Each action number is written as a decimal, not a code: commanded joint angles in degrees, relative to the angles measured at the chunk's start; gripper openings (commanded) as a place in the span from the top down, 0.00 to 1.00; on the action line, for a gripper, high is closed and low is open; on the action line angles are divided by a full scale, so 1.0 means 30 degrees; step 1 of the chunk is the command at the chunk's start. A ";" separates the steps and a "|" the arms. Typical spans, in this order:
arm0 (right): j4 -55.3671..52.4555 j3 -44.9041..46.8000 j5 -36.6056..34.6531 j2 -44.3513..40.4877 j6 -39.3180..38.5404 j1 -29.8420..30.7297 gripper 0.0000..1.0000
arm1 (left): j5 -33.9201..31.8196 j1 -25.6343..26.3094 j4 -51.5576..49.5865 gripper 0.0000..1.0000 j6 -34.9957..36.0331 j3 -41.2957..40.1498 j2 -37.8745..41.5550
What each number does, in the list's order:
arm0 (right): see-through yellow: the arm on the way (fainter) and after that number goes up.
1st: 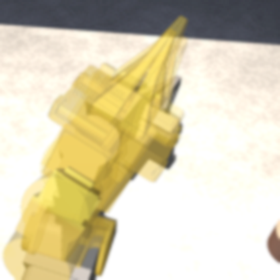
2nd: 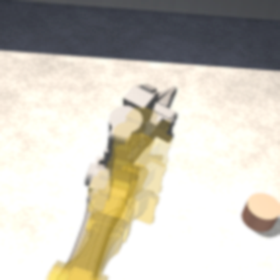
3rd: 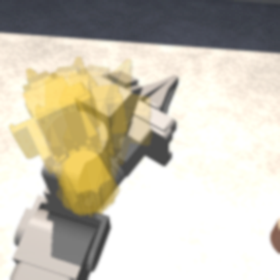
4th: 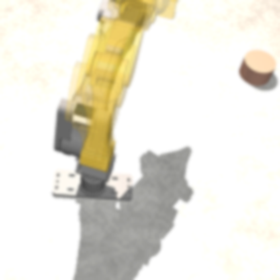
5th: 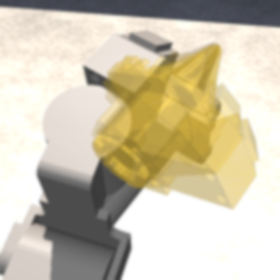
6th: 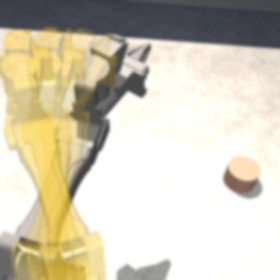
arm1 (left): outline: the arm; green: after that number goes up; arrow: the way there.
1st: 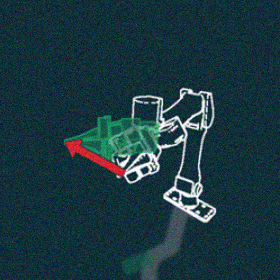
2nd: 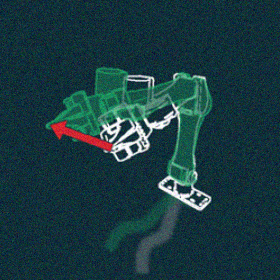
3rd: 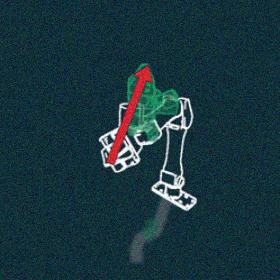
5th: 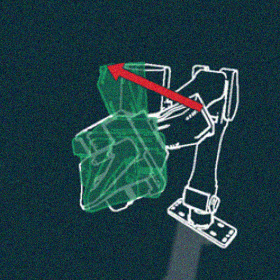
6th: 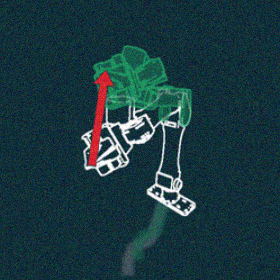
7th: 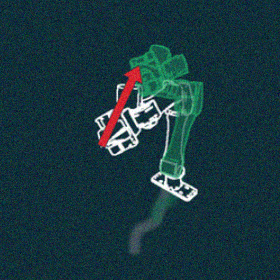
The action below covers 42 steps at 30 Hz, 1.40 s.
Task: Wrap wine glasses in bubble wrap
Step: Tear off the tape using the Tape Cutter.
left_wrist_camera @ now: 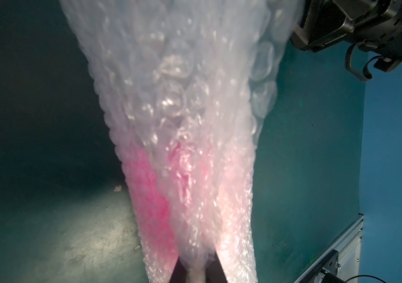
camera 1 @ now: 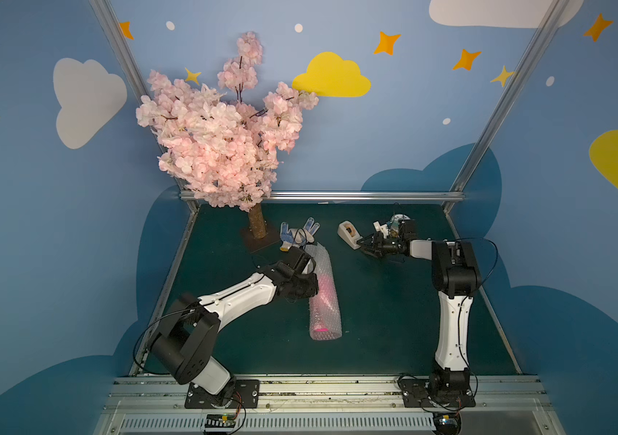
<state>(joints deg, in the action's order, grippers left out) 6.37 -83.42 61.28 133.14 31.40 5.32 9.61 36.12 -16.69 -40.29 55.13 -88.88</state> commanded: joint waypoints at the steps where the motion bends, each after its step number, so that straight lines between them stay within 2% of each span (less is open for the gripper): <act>1: 0.0945 0.0293 0.0141 -0.0670 0.0826 -0.0074 0.39 | 0.0011 0.0014 -0.0208 0.88 0.0119 -0.0105 -0.0172; 10: 0.3612 0.1184 0.0091 -0.0639 0.2802 -0.0323 0.46 | -0.0034 0.0019 -0.0257 0.88 0.0184 -0.0016 -0.0191; 31: 0.5287 0.2103 -0.0313 -0.1155 0.3769 -0.0677 0.52 | 0.0028 0.0023 -0.0236 0.88 0.0189 0.0050 -0.0342; 42: 0.4509 0.2507 -0.0695 -0.1720 0.3187 -0.0829 0.57 | 0.0021 0.0029 -0.0212 0.88 0.0152 0.0021 -0.0343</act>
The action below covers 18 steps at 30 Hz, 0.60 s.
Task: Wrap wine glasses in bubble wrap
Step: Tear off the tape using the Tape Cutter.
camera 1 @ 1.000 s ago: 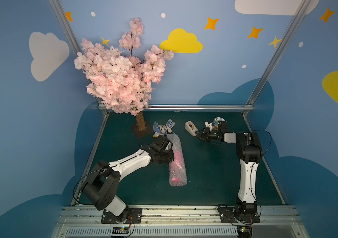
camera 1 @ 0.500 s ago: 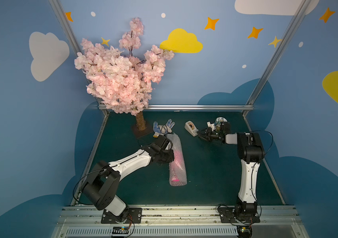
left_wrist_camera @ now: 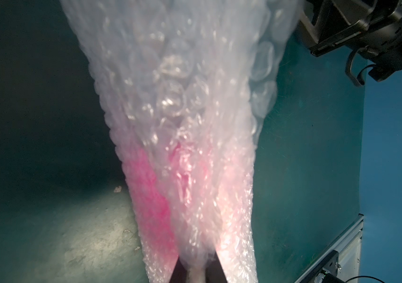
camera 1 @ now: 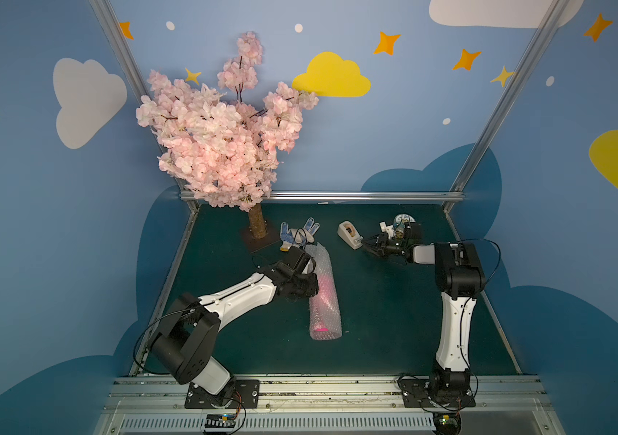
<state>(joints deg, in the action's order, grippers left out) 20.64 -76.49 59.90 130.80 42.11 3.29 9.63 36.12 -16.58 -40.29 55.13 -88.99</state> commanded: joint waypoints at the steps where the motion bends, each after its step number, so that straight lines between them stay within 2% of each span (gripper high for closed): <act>1: -0.0296 0.0213 -0.0223 -0.0959 -0.0409 -0.0155 0.58 | 0.0039 0.0015 -0.0217 0.88 0.0144 -0.0009 -0.0307; 8: -0.0369 0.0300 -0.0411 -0.1165 -0.0384 -0.0162 0.61 | 0.0043 0.0029 -0.0153 0.88 0.0101 -0.0097 -0.0271; 18: -0.0336 0.0179 -0.0601 -0.1006 -0.0162 -0.0187 0.70 | 0.0013 0.0023 -0.0150 0.88 0.0094 -0.0155 -0.0239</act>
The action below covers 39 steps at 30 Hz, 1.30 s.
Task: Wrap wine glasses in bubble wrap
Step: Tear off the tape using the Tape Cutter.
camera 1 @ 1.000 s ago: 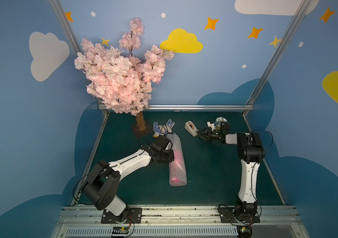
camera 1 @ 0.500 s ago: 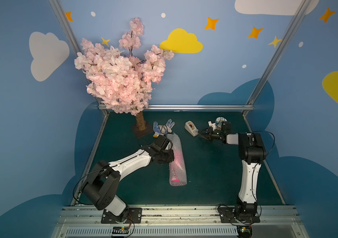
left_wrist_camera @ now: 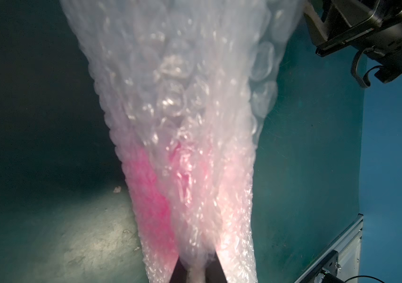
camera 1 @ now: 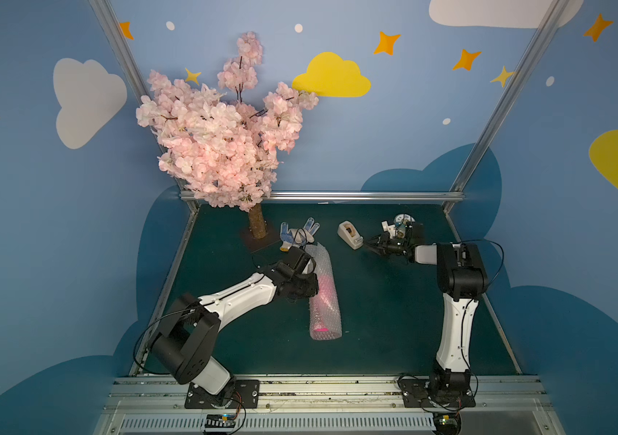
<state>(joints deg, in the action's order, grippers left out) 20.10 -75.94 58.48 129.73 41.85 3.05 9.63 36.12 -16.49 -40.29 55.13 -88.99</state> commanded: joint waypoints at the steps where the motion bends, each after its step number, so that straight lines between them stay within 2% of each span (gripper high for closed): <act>1: -0.0166 0.0001 -0.0149 -0.0656 -0.0090 -0.0093 0.71 | 0.0013 0.0031 -0.0187 0.88 0.0101 -0.0174 -0.0237; 39: -0.0926 -0.0378 -0.0607 -0.0555 -0.0093 -0.0120 0.90 | 0.0043 0.0030 -0.0198 0.88 0.0130 -0.0127 -0.0162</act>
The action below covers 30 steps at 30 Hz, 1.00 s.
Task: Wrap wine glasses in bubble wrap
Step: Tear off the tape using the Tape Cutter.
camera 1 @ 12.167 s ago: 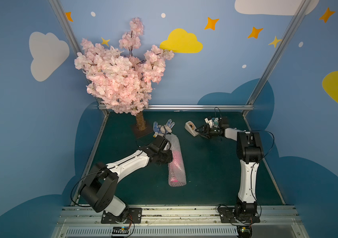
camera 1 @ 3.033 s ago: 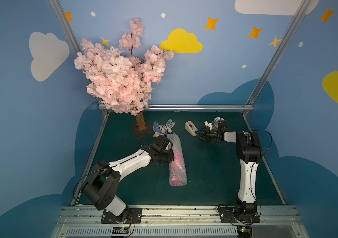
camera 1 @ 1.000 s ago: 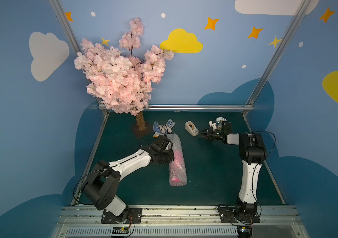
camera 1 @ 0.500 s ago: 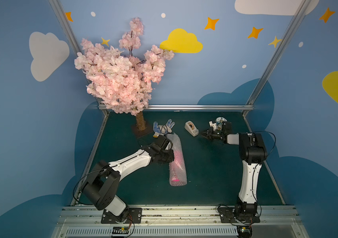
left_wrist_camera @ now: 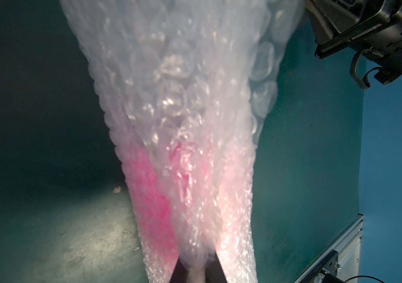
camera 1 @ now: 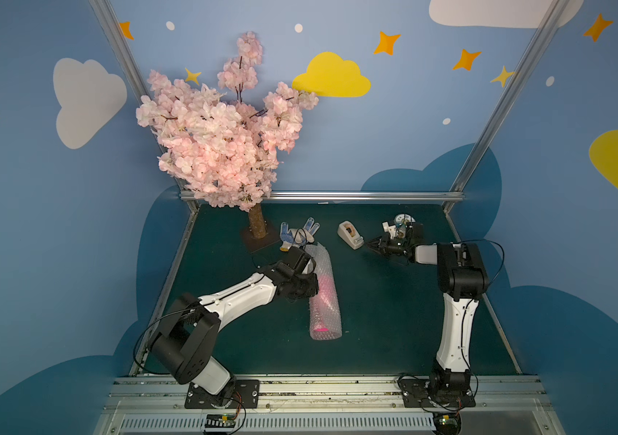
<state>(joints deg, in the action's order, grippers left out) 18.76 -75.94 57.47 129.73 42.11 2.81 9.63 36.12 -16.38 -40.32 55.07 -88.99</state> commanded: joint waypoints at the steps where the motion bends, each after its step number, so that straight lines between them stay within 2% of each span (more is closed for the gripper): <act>1: -0.0621 -0.0445 -0.0330 -0.0513 -0.0248 -0.0037 0.91 | 0.0043 0.0029 -0.0252 0.88 0.0138 -0.0103 -0.0162; 3: -0.1063 -0.0588 -0.0491 -0.0528 -0.0412 -0.0028 1.00 | 0.0043 0.0031 -0.0252 0.88 0.0138 -0.0104 -0.0183; 13: -0.2480 -0.1080 -0.1261 -0.0587 -0.0905 0.0159 1.00 | 0.0013 0.0027 -0.0281 0.88 0.0163 -0.0106 -0.0183; 30: -0.8372 -0.2802 -0.4474 -0.0829 -0.3237 0.0655 1.00 | 0.0013 0.0018 -0.0102 0.88 0.0075 -0.0311 -0.0075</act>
<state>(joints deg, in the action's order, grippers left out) -0.32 -83.40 48.14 129.27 34.52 4.80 9.63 36.12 -16.19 -40.32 54.96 -88.99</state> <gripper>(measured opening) 0.047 0.121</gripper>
